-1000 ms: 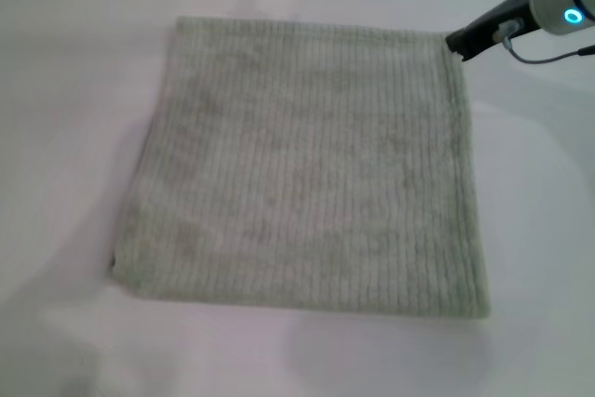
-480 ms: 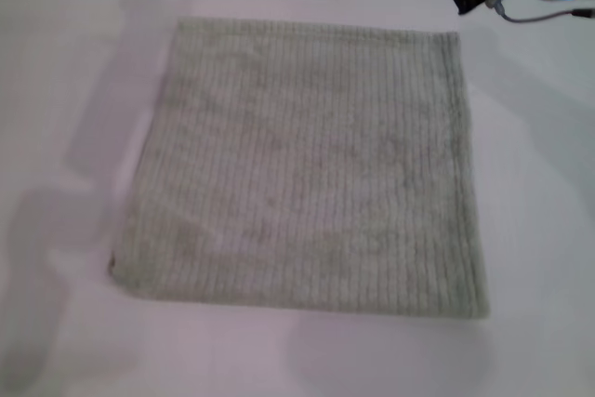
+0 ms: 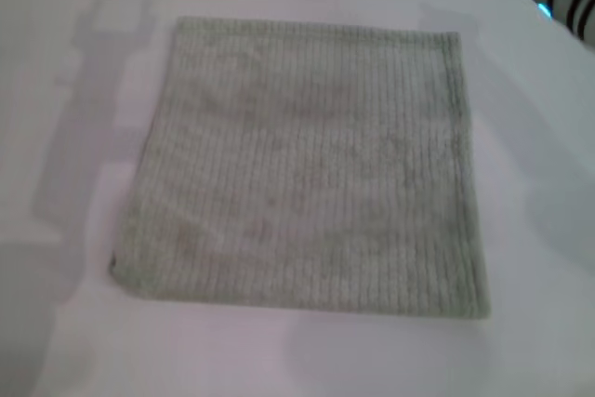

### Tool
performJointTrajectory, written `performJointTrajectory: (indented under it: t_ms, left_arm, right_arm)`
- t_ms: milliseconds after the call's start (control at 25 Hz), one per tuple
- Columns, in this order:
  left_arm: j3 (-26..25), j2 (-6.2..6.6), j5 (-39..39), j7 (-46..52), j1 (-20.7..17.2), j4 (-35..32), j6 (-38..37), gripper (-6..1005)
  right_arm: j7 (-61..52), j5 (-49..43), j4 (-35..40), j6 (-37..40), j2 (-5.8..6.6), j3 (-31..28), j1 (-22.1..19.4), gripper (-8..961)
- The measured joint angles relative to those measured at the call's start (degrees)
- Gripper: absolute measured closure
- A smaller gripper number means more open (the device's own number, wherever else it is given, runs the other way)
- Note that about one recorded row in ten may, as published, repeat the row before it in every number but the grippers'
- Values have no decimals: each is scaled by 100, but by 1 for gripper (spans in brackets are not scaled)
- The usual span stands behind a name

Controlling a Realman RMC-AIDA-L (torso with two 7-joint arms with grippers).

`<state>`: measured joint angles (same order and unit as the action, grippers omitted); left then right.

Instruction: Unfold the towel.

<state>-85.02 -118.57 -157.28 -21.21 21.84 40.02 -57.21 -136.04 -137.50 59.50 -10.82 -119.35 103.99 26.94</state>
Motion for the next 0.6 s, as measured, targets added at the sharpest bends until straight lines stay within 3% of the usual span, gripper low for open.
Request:
performJointTrajectory:
  t_ms: [40,120,160,200,240,280,320,360,400,600]
  left_arm:
    - [6,0,21,311,31,-171,-6,198]
    - [-13,-2,33,1262,175,-706,-18,198]
    - [-13,-2,33,1262,175,-706,-18,198]
    - [-25,-1,36,1507,232,-884,-27,198]
    - [-41,1,41,1727,297,-1074,-41,198]
    - [-61,2,39,1860,356,-1236,-60,198]
    - [-93,3,42,1976,418,-1456,-95,198]
    - [-93,3,42,1976,418,-1456,-95,198]
    - [-137,5,41,1993,432,-1543,-94,198]
    - [-313,13,44,2001,489,-1769,-98,198]
  right_arm:
    - [0,0,0,0,0,0,0,954]
    - [-708,48,-413,-1887,3,828,-339,954]
    - [-708,48,-413,-1887,3,828,-339,954]
    - [-1436,44,-943,-3081,-9,1202,-454,954]
    - [-1844,49,-1272,-3730,-17,1369,-469,954]
    - [-1844,49,-1272,-3730,-17,1369,-469,954]
    - [-2485,71,-1876,-4636,-25,1614,-455,954]
    - [-2485,71,-1876,-4636,-25,1614,-455,954]
    - [-2797,84,-2270,-5205,-42,1715,-480,954]
    - [-2897,138,-2636,-5338,-58,1785,-667,954]
